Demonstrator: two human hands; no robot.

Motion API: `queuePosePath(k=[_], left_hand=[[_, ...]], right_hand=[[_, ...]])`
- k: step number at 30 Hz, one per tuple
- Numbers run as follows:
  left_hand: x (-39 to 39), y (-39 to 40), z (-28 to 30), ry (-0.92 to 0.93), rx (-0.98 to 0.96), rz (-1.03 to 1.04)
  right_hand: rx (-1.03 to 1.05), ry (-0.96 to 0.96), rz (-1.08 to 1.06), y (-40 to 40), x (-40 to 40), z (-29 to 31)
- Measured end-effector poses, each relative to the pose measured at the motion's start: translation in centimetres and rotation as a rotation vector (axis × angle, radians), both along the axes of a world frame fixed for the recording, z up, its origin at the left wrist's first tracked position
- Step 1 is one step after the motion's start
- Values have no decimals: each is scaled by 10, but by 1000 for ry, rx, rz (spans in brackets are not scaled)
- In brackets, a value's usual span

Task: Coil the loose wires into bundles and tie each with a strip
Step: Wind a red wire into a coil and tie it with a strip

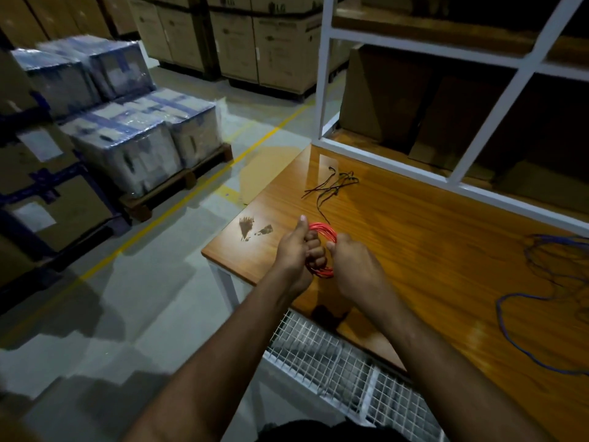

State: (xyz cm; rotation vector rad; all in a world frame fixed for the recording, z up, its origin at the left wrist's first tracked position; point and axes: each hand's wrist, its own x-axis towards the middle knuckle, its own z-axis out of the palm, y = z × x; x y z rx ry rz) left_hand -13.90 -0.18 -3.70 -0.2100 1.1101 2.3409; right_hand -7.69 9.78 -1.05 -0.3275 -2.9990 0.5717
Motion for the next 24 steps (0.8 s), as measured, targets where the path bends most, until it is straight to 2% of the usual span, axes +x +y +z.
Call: queuePosePath(k=[2, 3, 4, 7, 8, 10, 12, 15, 18, 21, 24], left_hand=[[-9, -2, -1, -65, 103, -88], [-15, -4, -1, -83, 157, -149], [-21, -7, 1, -79, 191, -218], [-38, -17, 4, 27, 143, -387], [-43, -18, 4, 47, 119, -421], [-49, -16, 4, 42, 115, -447], [-52, -8, 1, 37, 123, -457], [-60, 4, -2, 69, 34, -445], [-68, 15, 1, 80, -64, -412], [-69, 28, 3, -8, -91, -285], [-64, 37, 1, -58, -22, -290]], right_hand=[[-7, -8, -3, 5, -14, 3], [-90, 0, 0, 11, -20, 4], [-260, 11, 18, 19, -25, 4], [-1098, -26, 61, 38, -28, 2], [-1321, -51, 48, 41, -29, 0], [-1557, -61, -37, 45, -35, -2], [-1642, -63, -120, 51, -45, -7], [-1622, -25, -176, 61, -56, -10], [-1216, 80, -132, 70, -64, -13], [-777, 151, -70, 74, -74, -21], [-630, 223, -30, 76, -79, -31]])
